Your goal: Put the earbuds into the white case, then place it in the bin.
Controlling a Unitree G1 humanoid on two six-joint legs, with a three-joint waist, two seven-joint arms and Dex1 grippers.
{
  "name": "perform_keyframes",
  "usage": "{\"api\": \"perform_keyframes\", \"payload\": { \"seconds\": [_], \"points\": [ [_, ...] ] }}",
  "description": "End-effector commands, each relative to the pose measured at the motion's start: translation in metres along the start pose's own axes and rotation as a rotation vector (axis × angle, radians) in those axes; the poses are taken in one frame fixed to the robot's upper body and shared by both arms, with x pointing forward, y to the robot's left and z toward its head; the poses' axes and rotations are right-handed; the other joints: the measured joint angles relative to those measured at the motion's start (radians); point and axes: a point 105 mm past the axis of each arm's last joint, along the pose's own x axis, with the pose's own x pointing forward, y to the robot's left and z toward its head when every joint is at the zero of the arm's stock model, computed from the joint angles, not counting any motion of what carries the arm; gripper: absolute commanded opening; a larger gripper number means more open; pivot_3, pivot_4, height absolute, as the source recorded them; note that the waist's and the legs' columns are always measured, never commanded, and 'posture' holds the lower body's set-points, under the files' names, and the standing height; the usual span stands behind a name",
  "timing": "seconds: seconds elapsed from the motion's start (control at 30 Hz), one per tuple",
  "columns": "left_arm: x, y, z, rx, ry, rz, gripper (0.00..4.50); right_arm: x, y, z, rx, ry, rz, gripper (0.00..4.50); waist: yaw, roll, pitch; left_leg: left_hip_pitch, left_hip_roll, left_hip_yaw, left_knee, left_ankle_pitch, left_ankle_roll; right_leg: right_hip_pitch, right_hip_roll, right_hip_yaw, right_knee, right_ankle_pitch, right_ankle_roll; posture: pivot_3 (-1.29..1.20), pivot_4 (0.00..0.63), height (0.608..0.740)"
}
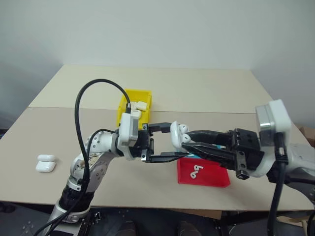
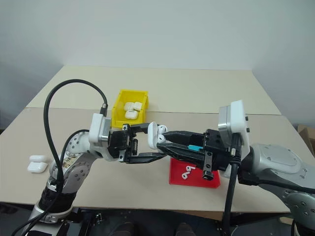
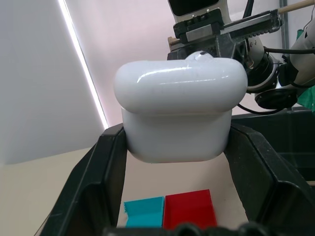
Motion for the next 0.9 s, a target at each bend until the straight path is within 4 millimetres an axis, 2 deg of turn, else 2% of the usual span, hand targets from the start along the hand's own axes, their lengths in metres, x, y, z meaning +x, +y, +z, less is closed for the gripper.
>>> {"api": "perform_keyframes", "payload": {
  "seconds": [0.03,0.3,0.43,0.7,0.9],
  "points": [
    [0.002,0.000,0.009,0.035,-0.034,-0.011,2.74,0.000,0.005,0.002,-0.046,0.007,0.010,1.27,0.000,0.000,0.000,0.000,0.000,0.000,0.000,0.000,0.000,0.000,0.000,0.000,0.000,0.000,0.000,0.00,0.150,0.740],
    [0.002,0.001,0.009,0.034,-0.037,-0.009,2.74,-0.001,0.005,0.003,-0.081,0.002,0.008,1.27,0.000,0.000,0.000,0.000,0.000,0.000,0.000,0.000,0.000,0.000,0.000,0.000,0.000,0.000,0.000,0.00,0.150,0.740],
    [0.003,0.002,0.009,0.034,-0.038,-0.009,2.74,0.000,0.004,0.002,-0.105,0.010,-0.004,2.20,0.000,0.000,0.000,0.000,0.000,0.000,0.000,0.000,0.000,0.000,0.000,0.000,0.000,0.000,0.000,0.00,0.150,0.740],
    [0.001,0.002,0.008,0.036,-0.029,-0.011,2.74,-0.007,0.003,0.003,-0.142,0.020,-0.012,2.20,0.001,0.000,0.000,0.000,0.000,0.000,0.000,0.000,0.000,0.001,0.000,0.000,-0.001,0.000,0.000,0.00,0.150,0.740],
    [0.002,0.007,0.004,0.040,-0.012,-0.010,2.74,-0.024,-0.007,0.021,-0.187,0.031,-0.024,2.20,0.002,0.000,0.000,0.001,0.000,-0.001,0.000,0.000,0.000,0.003,0.000,-0.001,-0.001,0.000,0.000,0.00,0.150,0.740]
  ]
}}
